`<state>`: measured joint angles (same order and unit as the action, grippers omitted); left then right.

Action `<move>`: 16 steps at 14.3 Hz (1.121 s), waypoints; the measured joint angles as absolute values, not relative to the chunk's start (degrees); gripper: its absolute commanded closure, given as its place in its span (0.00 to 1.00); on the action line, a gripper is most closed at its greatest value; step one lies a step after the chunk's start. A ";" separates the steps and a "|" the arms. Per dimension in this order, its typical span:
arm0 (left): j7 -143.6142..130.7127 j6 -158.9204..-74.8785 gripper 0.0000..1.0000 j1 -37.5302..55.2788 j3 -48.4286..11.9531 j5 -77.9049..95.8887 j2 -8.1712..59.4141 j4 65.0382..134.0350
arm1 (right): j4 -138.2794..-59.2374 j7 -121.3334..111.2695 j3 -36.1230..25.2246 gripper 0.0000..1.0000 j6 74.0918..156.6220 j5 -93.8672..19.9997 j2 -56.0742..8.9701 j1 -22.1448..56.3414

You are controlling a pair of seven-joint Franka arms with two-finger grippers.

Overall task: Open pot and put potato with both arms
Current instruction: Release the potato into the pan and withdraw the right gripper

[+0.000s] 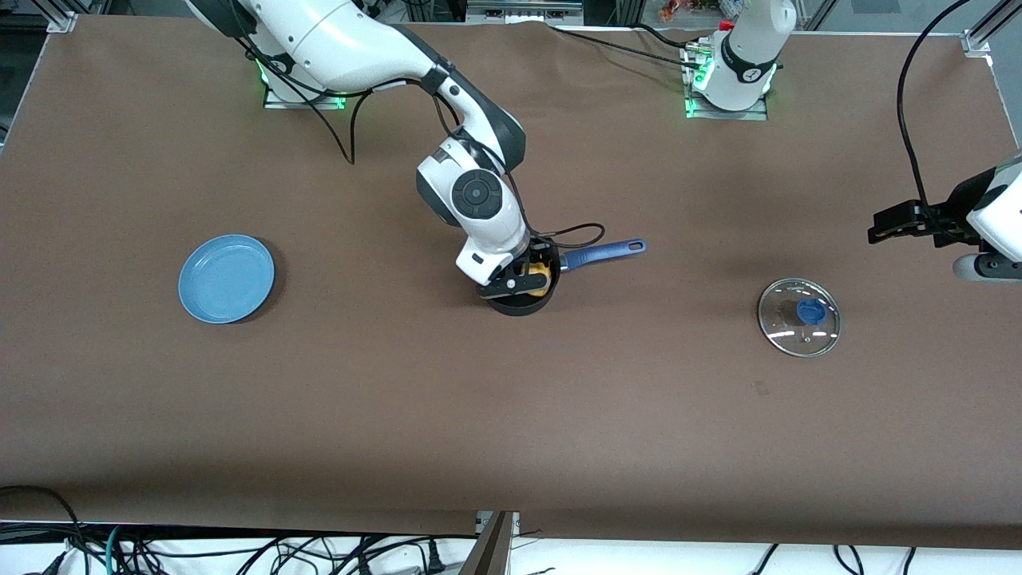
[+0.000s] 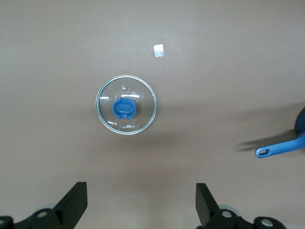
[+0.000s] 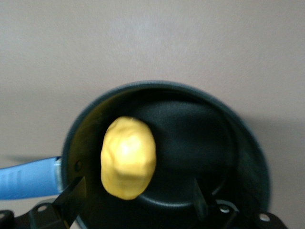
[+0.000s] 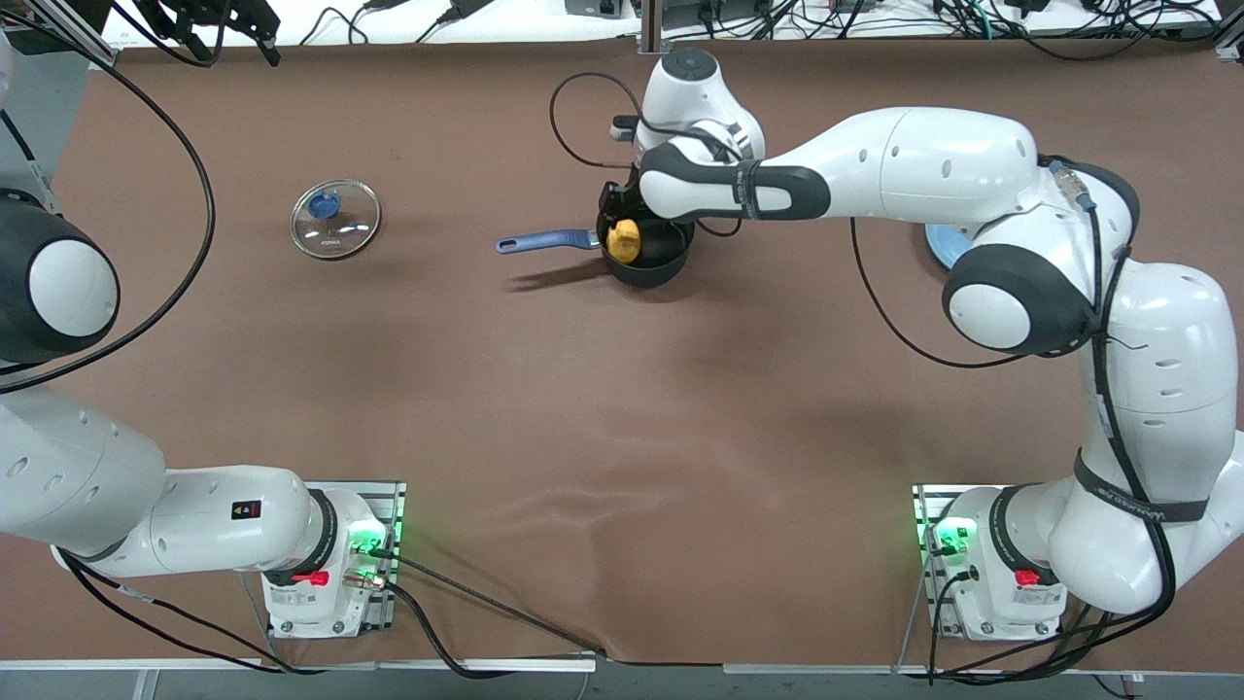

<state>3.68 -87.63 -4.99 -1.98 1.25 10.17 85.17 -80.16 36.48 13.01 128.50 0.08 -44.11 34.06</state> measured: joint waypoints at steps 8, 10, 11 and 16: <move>1.85 -87.63 0.00 -4.90 -1.98 1.25 10.17 85.15 | -79.23 34.61 -4.77 0.00 104.77 0.24 -25.64 33.23; 1.61 -87.63 0.00 -4.79 -2.01 1.25 10.17 85.15 | -79.36 28.77 -10.00 0.00 100.24 0.17 -22.88 32.93; 1.57 -87.63 0.00 -4.76 -2.01 1.25 10.17 85.15 | -79.44 25.14 -12.21 0.00 98.36 -0.28 -21.80 32.63; 1.52 -87.63 0.00 -4.62 -2.01 1.25 10.17 85.15 | -84.13 5.65 -14.77 0.00 94.97 -3.25 -14.68 22.27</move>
